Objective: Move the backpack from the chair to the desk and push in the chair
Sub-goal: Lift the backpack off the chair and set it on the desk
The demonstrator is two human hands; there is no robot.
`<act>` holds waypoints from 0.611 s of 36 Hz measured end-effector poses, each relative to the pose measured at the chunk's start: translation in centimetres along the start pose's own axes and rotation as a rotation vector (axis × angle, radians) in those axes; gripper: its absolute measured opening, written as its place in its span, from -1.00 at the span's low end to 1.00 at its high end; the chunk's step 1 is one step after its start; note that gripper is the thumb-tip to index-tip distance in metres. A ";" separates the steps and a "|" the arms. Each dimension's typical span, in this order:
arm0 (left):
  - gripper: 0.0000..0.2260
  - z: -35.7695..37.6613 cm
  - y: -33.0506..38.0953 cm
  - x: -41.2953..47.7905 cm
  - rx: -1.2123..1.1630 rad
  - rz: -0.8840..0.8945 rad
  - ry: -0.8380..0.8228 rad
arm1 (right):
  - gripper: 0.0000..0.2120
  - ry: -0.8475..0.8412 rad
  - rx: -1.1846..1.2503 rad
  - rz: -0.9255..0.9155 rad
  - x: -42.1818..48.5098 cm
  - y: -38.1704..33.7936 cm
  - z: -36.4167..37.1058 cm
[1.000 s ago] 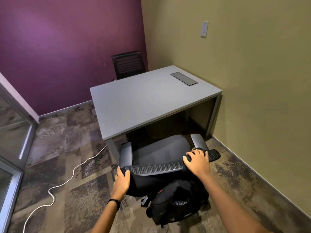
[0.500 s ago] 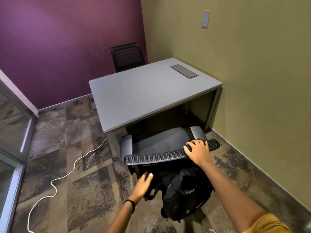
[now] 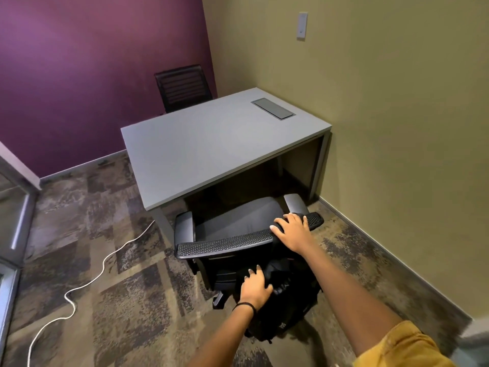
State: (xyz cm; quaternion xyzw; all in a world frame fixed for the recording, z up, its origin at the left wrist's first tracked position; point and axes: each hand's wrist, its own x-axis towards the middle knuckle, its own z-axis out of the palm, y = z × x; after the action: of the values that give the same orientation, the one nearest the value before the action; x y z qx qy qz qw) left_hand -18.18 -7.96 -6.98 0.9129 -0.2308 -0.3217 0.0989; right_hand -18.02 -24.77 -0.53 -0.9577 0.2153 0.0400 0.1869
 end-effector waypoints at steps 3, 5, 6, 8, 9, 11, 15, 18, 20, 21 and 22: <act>-0.54 -0.9 -0.1 0.5 0.109 0.055 0.090 | -0.58 -0.029 0.020 -0.056 0.0 0.5 -0.4; -0.62 -1.6 -0.6 0.7 0.152 0.081 0.139 | -0.58 -0.020 0.012 -0.125 -0.3 1.2 -0.6; -0.63 -1.9 -0.7 0.8 0.174 0.091 0.158 | -0.57 0.001 0.000 -0.171 -0.6 1.7 -0.6; -0.63 -2.4 -1.0 0.9 0.220 0.114 0.184 | -0.54 0.058 -0.023 -0.280 -1.4 3.0 -0.4; -0.62 -2.6 -1.1 0.9 0.240 0.126 0.191 | -0.52 0.089 -0.032 -0.334 -2.0 3.8 -0.1; -0.61 -2.9 -1.1 0.9 0.282 0.153 0.201 | -0.45 0.155 -0.036 -0.402 -3.3 5.6 0.8; -0.62 -3.3 -0.1 0.6 0.320 0.228 0.215 | -0.27 0.210 0.050 -0.287 -6.2 9.3 3.7; -0.71 -4.0 1.5 0.7 0.321 0.277 0.198 | -0.09 0.057 0.064 -0.205 -7.2 11.6 5.5; -0.74 -4.5 2.8 0.9 0.312 0.305 0.190 | -0.04 -0.099 0.075 -0.179 -7.2 12.5 5.9; -0.75 -4.7 3.5 1.1 0.315 0.318 0.189 | -0.04 -0.175 0.114 -0.155 -7.1 12.7 5.8; -0.76 -4.8 4.2 1.2 0.321 0.330 0.192 | -0.06 -0.231 0.156 -0.125 -7.1 12.8 5.6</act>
State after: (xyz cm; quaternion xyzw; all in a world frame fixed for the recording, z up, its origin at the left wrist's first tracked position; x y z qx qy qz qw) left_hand -15.77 -12.07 -2.54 0.8932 -0.4146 -0.1723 0.0251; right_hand -29.86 -30.61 -9.02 -0.9408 0.1349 0.1214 0.2864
